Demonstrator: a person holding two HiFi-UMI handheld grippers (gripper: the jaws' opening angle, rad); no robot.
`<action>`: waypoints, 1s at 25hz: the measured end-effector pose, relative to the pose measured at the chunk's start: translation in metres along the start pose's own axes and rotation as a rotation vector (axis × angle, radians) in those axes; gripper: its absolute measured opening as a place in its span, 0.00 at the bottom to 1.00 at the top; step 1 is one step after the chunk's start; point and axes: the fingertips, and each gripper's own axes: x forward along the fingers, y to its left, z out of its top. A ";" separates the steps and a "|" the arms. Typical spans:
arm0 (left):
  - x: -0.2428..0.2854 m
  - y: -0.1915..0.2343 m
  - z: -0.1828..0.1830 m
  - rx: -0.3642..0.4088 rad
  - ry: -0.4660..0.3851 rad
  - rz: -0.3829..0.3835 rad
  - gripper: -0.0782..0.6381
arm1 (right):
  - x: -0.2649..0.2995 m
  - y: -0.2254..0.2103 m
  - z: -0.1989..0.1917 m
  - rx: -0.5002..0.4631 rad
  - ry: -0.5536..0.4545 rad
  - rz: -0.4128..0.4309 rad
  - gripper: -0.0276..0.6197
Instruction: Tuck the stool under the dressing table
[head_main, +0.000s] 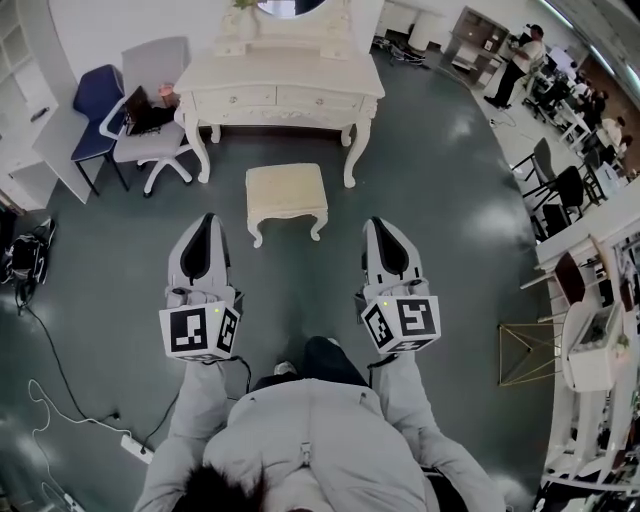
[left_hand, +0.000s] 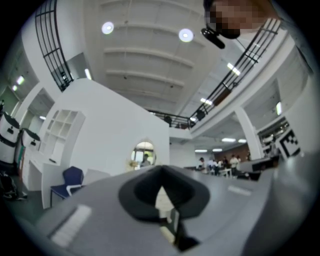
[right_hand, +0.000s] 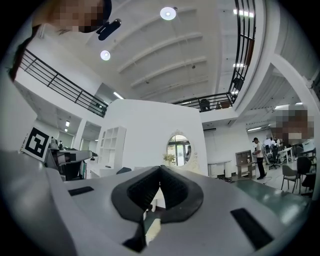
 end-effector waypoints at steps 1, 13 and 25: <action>0.003 0.001 -0.001 -0.002 0.001 -0.005 0.12 | 0.002 -0.002 -0.001 0.001 0.003 -0.007 0.05; 0.062 0.028 -0.024 -0.005 0.010 0.023 0.12 | 0.073 -0.025 -0.017 0.018 0.010 0.007 0.05; 0.169 0.044 -0.034 0.012 -0.004 0.057 0.12 | 0.182 -0.075 -0.017 0.016 0.004 0.058 0.05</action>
